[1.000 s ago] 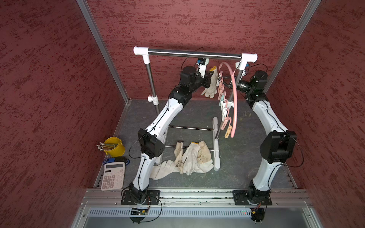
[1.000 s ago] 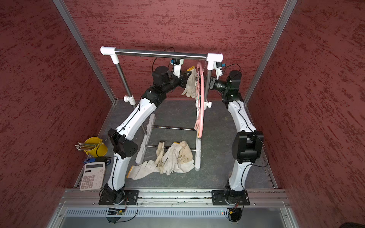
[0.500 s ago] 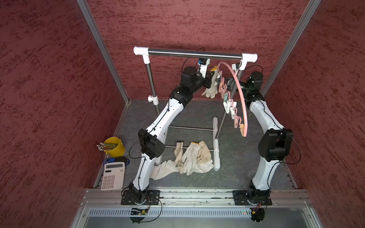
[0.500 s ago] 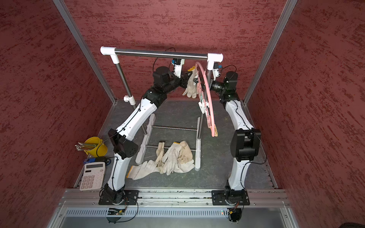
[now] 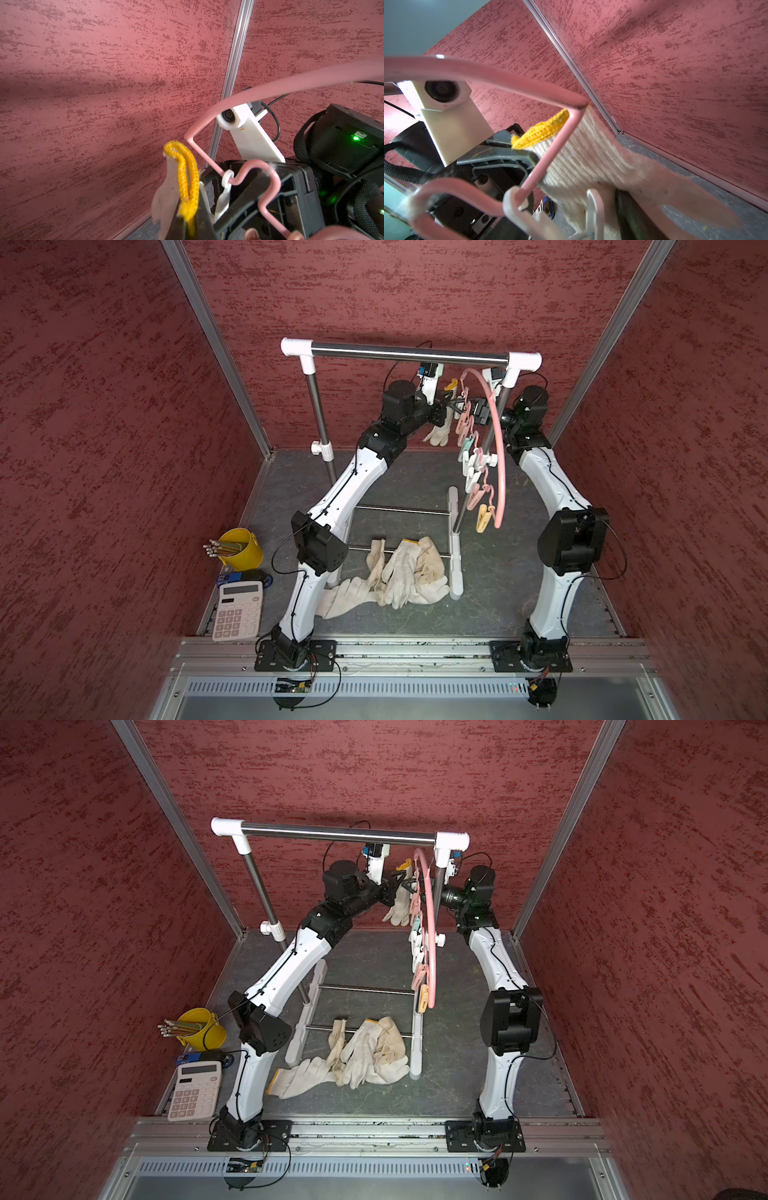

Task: Clip the gloves onto a hanger to dry
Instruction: Open the clamp at the hanger.

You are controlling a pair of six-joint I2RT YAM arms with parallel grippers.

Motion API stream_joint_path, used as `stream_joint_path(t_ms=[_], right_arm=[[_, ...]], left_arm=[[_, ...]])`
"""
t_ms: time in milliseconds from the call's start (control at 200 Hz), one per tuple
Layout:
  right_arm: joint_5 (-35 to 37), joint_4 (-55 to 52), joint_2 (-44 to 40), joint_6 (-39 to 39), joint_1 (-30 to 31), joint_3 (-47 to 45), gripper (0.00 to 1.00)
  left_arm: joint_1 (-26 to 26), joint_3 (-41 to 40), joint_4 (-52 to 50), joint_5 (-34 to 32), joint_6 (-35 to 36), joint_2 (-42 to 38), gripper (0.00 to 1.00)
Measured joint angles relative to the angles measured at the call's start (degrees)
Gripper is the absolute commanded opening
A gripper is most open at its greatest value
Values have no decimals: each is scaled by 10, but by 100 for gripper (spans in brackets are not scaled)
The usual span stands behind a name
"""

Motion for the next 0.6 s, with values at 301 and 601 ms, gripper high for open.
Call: stream_joint_path(t_ms=[301,601], right_arm=[[0,6,0,9,0,2,37],[-3,5,13,15,0,31,27]], left_arm=[[0,0,0,0,0,0,0],[1,-16,4,2,2,-10,0]])
